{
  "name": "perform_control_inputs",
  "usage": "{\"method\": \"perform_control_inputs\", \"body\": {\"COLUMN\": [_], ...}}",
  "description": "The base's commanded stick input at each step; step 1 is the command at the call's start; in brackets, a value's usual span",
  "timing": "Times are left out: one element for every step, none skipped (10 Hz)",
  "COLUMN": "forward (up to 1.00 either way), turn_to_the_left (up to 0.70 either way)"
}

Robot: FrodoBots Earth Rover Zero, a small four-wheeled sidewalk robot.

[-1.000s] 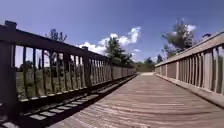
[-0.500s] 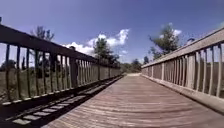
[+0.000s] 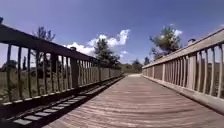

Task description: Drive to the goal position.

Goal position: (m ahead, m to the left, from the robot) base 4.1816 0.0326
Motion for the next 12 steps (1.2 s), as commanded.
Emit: {"method": "perform_control_inputs", "body": {"forward": [0.70, 0.70, 0.70, 0.70, 0.70, 0.70, 0.70, 0.70, 0.70, 0.70, 0.70, 0.70], "turn_to_the_left": [0.00, 0.00, -0.02, -0.10, -0.23, -0.35, -0.35, -0.35, -0.35, -0.34, 0.00, 0.00]}}
